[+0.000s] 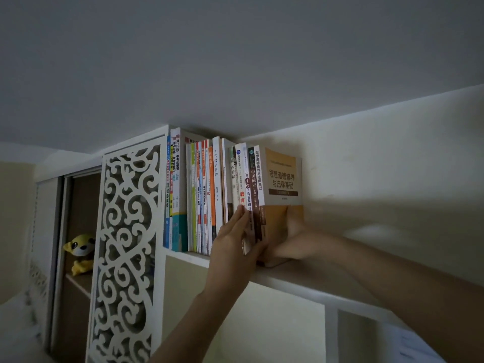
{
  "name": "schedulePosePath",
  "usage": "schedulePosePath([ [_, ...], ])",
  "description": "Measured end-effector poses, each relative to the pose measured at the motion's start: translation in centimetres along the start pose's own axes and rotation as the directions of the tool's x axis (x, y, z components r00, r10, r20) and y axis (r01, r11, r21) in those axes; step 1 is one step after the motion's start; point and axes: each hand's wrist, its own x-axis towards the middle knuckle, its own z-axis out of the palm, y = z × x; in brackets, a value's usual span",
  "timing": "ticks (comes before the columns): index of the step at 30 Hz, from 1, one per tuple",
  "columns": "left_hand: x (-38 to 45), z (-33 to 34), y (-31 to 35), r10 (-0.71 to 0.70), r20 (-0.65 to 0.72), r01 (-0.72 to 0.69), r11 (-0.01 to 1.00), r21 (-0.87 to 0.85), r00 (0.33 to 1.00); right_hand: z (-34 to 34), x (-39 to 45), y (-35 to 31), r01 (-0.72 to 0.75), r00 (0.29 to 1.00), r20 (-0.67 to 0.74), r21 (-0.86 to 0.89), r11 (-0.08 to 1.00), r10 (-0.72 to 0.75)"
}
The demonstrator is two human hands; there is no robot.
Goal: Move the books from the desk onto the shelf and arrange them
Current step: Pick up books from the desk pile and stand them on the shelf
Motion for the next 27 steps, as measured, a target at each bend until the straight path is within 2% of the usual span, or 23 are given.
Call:
schedulePosePath([
  [2, -0.1, 0.2, -0.6, -0.016, 0.000, 0.016, 1.000, 0.000, 1.000, 0.4, 0.3, -0.3, -0.020, 1.000, -0.017, 0.105, 0.994, 0.022],
  [4, 0.1, 0.2, -0.8, -0.022, 0.001, 0.022, 1.000, 0.008, 1.000, 0.5, 0.0, -0.6, -0.018, 0.999, -0.029, 0.101, 0.995, 0.021],
  [7, 0.0, -0.9, 0.2, -0.005, 0.077, 0.004, 1.000, 0.015, 0.997, 0.6, -0.9, -0.6, 0.021, 0.998, -0.063, 0.093, 0.995, -0.016],
  [9, -0.7, -2.1, 1.1, -0.009, 0.128, 0.009, 1.000, 0.001, 0.992, 0.8, -2.7, -1.6, 0.115, 0.991, -0.077, 0.084, 0.990, -0.109],
  [11, -2.2, -3.1, 2.0, 0.072, 0.056, -0.074, 0.997, 0.030, 0.996, 0.7, -5.1, -2.9, 0.229, 0.964, -0.139, -0.017, 0.973, -0.229],
  [13, -5.0, -3.8, 3.1, 0.186, -0.024, -0.186, 0.982, 0.020, 0.982, 0.2, -9.1, -3.5, 0.310, 0.900, -0.265, -0.166, 0.936, -0.345],
  [14, -6.8, -3.9, 3.9, 0.224, -0.010, -0.224, 0.975, -0.013, 0.975, -0.1, -11.8, -3.4, 0.354, 0.838, -0.341, -0.252, 0.901, -0.425],
  [16, -11.6, -3.4, 5.7, 0.265, 0.169, -0.246, 0.961, -0.125, 0.949, 0.5, -18.1, -1.0, 0.466, 0.713, -0.400, -0.343, 0.815, -0.576],
  [17, -14.2, -2.6, 6.5, 0.288, 0.323, -0.233, 0.952, -0.198, 0.902, 1.4, -21.5, 1.1, 0.481, 0.690, -0.376, -0.400, 0.780, -0.618],
  [18, -16.9, -1.4, 7.2, 0.311, 0.482, -0.202, 0.943, -0.264, 0.819, 2.3, -25.0, 3.6, 0.438, 0.728, -0.325, -0.457, 0.774, -0.604],
  [19, -19.7, 0.2, 7.8, 0.324, 0.624, -0.159, 0.939, -0.306, 0.711, 3.3, -28.2, 6.8, 0.345, 0.808, -0.277, -0.491, 0.799, -0.519],
  [20, -22.5, 2.4, 8.1, 0.327, 0.727, -0.125, 0.940, -0.319, 0.604, 4.3, -31.3, 10.7, 0.214, 0.900, -0.237, -0.488, 0.846, -0.365],
  [21, -25.5, 4.7, 8.2, 0.319, 0.806, -0.074, 0.942, -0.327, 0.498, 5.3, -34.3, 14.4, 0.052, 0.963, -0.212, -0.459, 0.887, -0.166],
  [22, -28.5, 7.2, 8.4, 0.319, 0.855, -0.025, 0.941, -0.339, 0.409, 6.3, -37.2, 18.0, -0.129, 0.981, -0.188, -0.422, 0.897, 0.053],
  [24, -34.5, 12.1, 8.2, 0.272, 0.924, 0.073, 0.951, -0.301, 0.269, 8.2, -42.8, 24.3, -0.429, 0.903, -0.145, -0.384, 0.818, 0.406],
  [27, -42.7, 18.0, 8.3, 0.205, 0.978, 0.120, 0.971, -0.209, 0.042, 11.5, -51.0, 29.7, -0.705, 0.673, -0.098, -0.385, 0.596, 0.733],
])
